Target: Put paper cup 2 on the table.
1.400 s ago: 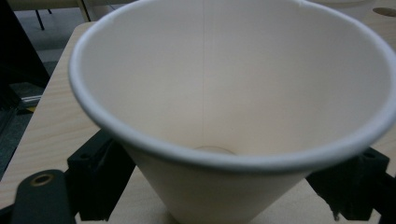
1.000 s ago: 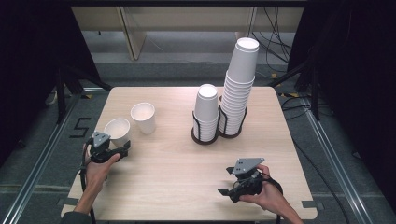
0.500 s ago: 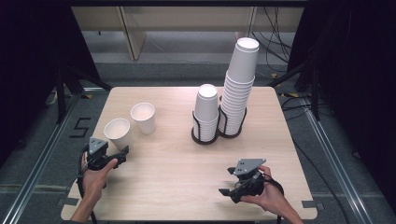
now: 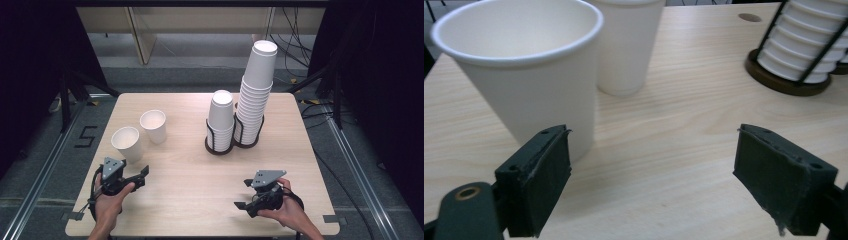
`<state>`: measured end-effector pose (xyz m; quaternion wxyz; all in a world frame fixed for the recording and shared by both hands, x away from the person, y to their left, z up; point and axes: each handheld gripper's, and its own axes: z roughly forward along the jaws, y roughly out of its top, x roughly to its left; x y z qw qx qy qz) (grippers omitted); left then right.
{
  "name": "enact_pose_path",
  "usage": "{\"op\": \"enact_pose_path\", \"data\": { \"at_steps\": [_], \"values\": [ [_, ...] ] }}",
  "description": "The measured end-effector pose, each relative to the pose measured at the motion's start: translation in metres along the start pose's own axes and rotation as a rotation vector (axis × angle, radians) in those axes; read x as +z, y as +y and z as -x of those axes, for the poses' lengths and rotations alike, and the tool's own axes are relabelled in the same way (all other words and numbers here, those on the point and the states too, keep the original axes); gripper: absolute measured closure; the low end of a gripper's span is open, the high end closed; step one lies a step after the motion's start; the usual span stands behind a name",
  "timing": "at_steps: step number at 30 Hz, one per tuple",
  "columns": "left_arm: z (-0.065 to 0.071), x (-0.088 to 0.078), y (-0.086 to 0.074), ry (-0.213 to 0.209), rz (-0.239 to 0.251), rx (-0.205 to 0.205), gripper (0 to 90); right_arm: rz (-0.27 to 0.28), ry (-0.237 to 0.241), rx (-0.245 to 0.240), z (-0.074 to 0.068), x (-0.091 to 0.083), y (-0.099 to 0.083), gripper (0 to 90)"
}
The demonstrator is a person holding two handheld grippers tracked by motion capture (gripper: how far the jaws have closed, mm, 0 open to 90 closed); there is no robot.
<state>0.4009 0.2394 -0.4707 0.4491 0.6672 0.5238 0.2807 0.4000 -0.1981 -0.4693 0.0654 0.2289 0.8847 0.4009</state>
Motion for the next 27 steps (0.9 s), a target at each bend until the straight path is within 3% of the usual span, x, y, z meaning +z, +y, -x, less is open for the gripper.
{"op": "enact_pose_path", "data": {
  "at_steps": [9,21,25,27],
  "values": [
    [0.031,-0.006,-0.004,-0.06,0.012,0.051,14.3,0.004,-0.004,-0.006,0.0,0.0,0.0,18.6],
    [0.057,-0.011,-0.019,-0.14,-0.007,0.096,14.4,0.003,-0.001,0.008,-0.001,0.001,-0.001,18.4],
    [0.066,-0.013,-0.023,-0.185,-0.017,0.103,14.3,-0.003,0.0,0.019,-0.002,0.0,-0.002,18.4],
    [0.068,-0.016,-0.024,-0.189,-0.01,0.115,14.3,0.006,0.001,0.002,-0.002,0.0,-0.002,18.4]
  ]
}}
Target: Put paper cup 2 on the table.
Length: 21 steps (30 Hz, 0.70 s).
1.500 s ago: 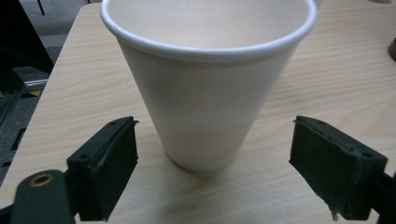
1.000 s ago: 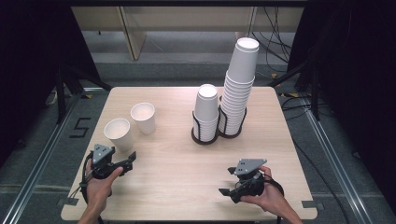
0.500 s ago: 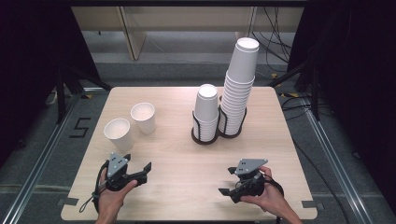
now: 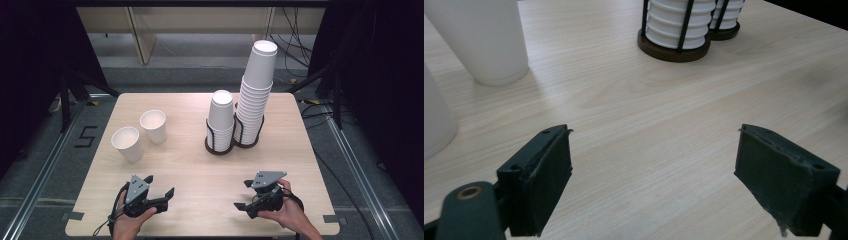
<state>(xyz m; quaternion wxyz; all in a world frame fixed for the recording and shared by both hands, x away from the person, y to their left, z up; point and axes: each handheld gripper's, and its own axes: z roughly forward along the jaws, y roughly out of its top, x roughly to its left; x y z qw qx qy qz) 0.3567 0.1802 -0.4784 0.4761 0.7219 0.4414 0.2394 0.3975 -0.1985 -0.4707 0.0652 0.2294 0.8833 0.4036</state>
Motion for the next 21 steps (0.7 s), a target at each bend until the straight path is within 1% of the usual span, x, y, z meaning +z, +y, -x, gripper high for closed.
{"op": "enact_pose_path", "data": {
  "at_steps": [1,2,4,5,6,8,9,10,12,13,14,15,16,17,18,19,21],
  "values": [
    [0.002,-0.001,-0.001,-0.005,0.005,0.001,14.3,-0.002,-0.005,0.007,-0.001,-0.001,0.0,18.4],
    [0.003,-0.001,-0.002,-0.023,0.007,0.003,14.3,0.002,-0.002,0.015,-0.002,-0.001,-0.001,18.4],
    [0.008,-0.001,-0.005,-0.051,-0.004,0.012,14.3,0.007,-0.004,0.013,-0.002,-0.003,-0.002,18.4],
    [0.01,-0.001,-0.007,-0.06,-0.011,0.026,14.3,0.011,-0.001,0.013,-0.003,-0.003,-0.002,18.3],
    [0.014,-0.002,-0.008,-0.066,-0.02,0.028,14.3,0.018,-0.007,0.008,-0.003,-0.004,-0.003,18.0],
    [0.019,-0.001,-0.011,-0.093,-0.021,0.045,14.4,0.021,0.002,0.022,-0.004,-0.005,-0.004,17.9],
    [0.021,-0.001,-0.012,-0.097,-0.02,0.048,14.3,0.025,-0.003,0.02,-0.004,-0.006,-0.005,17.9],
    [0.023,-0.002,-0.012,-0.095,-0.031,0.061,14.4,0.029,-0.005,0.023,-0.004,-0.006,-0.005,17.9],
    [0.028,-0.001,-0.014,-0.114,-0.028,0.074,14.3,0.035,-0.014,0.019,-0.005,-0.008,-0.007,17.9],
    [0.03,-0.002,-0.015,-0.117,-0.042,0.081,14.3,0.036,-0.012,0.033,-0.006,-0.009,-0.008,17.9],
    [0.032,-0.002,-0.016,-0.123,-0.049,0.082,14.3,0.039,-0.007,0.03,-0.006,-0.009,-0.009,17.9],
    [0.035,-0.002,-0.017,-0.131,-0.05,0.074,14.3,0.033,-0.007,0.042,-0.007,-0.01,-0.01,17.9],
    [0.036,-0.001,-0.018,-0.138,-0.055,0.084,14.3,0.035,-0.005,0.032,-0.008,-0.009,-0.011,17.9],
    [0.038,-0.002,-0.018,-0.136,-0.066,0.091,14.3,0.04,-0.014,0.027,-0.008,-0.01,-0.012,17.9],
    [0.04,-0.002,-0.019,-0.137,-0.066,0.094,14.3,0.036,-0.005,0.029,-0.009,-0.009,-0.013,17.9],
    [0.041,-0.002,-0.02,-0.14,-0.071,0.097,14.4,0.035,-0.005,0.038,-0.01,-0.009,-0.014,17.8],
    [0.044,-0.002,-0.022,-0.147,-0.079,0.104,14.3,0.03,-0.004,0.038,-0.012,-0.009,-0.015,17.8]
  ]
}}
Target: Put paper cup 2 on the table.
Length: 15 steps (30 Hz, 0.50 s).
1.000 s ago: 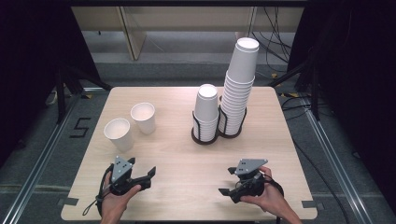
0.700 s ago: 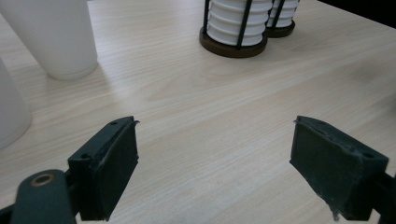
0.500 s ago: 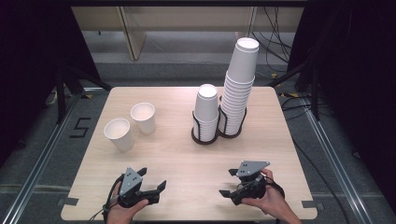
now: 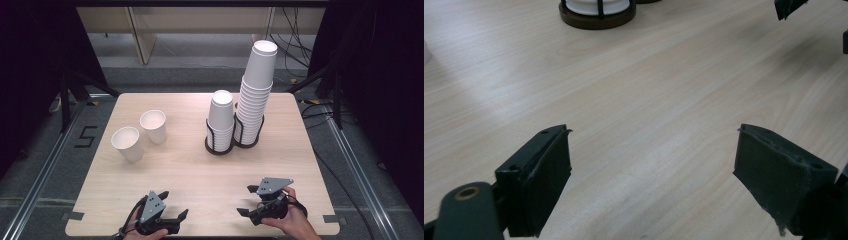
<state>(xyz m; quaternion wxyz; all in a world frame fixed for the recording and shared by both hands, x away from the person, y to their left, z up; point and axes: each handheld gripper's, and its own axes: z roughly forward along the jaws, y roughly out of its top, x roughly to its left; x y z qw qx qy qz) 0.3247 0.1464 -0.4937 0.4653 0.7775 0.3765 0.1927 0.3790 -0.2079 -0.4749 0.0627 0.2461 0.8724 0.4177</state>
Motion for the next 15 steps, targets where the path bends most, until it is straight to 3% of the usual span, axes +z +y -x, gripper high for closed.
{"op": "enact_pose_path", "data": {
  "at_steps": [6,10,11,12,15],
  "values": [
    [0.011,0.003,-0.003,-0.035,-0.041,0.056,14.4,-0.012,0.007,-0.004,-0.005,0.0,-0.005,16.9],
    [0.015,0.005,-0.003,-0.057,-0.055,0.128,14.4,-0.017,0.005,-0.011,-0.008,0.0,-0.008,16.3],
    [0.016,0.006,-0.003,-0.055,-0.057,0.14,14.3,-0.031,0.005,0.007,-0.01,-0.001,-0.009,16.3],
    [0.016,0.006,-0.003,-0.061,-0.063,0.153,14.4,-0.027,0.003,-0.014,-0.009,0.0,-0.01,16.3],
    [0.018,0.007,-0.004,-0.068,-0.066,0.151,14.3,-0.042,0.002,-0.02,-0.011,0.001,-0.011,15.9]
  ]
}}
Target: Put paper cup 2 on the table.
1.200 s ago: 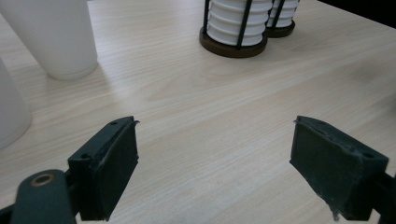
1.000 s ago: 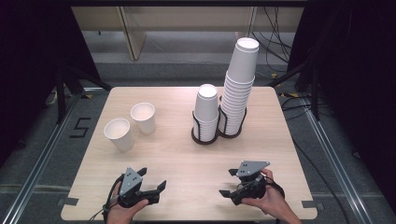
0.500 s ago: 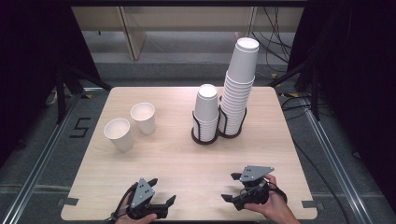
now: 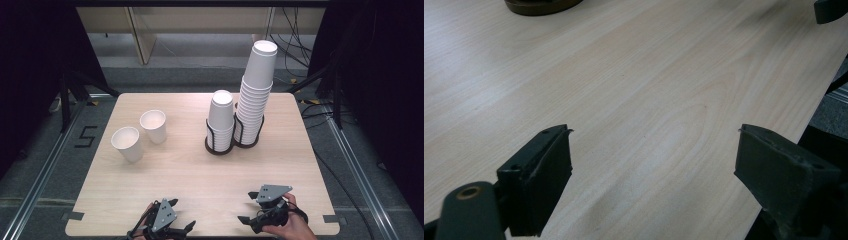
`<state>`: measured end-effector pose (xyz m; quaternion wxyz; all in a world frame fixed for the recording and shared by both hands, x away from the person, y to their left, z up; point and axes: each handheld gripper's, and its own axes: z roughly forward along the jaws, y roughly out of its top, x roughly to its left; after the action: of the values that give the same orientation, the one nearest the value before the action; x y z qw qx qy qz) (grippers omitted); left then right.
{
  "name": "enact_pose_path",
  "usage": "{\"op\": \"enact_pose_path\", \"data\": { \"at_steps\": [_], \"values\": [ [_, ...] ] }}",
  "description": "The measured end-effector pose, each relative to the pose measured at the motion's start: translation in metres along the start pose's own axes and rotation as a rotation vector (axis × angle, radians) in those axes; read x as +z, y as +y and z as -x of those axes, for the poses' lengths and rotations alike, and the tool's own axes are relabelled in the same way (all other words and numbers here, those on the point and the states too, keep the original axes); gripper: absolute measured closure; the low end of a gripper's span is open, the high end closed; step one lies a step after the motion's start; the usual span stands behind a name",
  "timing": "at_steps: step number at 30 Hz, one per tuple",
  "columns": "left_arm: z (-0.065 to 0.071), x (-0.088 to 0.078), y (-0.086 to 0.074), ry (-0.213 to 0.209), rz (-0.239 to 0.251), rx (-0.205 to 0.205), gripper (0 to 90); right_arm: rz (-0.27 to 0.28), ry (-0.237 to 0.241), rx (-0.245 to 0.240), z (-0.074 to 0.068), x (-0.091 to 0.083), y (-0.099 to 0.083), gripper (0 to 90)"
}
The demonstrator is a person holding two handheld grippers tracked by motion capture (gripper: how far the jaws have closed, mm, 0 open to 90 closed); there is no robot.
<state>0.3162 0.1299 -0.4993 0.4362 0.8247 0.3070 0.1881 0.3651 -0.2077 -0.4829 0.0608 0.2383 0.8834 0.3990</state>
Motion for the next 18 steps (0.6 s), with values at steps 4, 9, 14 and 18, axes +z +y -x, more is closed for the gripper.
{"op": "enact_pose_path", "data": {
  "at_steps": [4,9,14,18],
  "values": [
    [-0.0012,0.0004,-0.0004,0.003,-0.004,-0.002,14.3,-0.011,-0.001,-0.005,-0.0023,0.0004,-0.0019,15.9],
    [-0.0002,0.001,-0.0002,-0.002,0.001,-0.005,14.4,-0.016,0.003,-0.007,-0.003,0.0009,-0.0031,15.9],
    [-0.0026,0.0005,-0.0001,-0.001,-0.018,0.015,14.3,-0.022,-0.001,0.003,-0.0039,0.001,-0.0036,15.9],
    [-0.001,0.002,-0.0002,-0.001,-0.003,-0.006,14.4,-0.02,-0.001,-0.008,-0.003,0.0018,-0.004,15.9]
  ]
}}
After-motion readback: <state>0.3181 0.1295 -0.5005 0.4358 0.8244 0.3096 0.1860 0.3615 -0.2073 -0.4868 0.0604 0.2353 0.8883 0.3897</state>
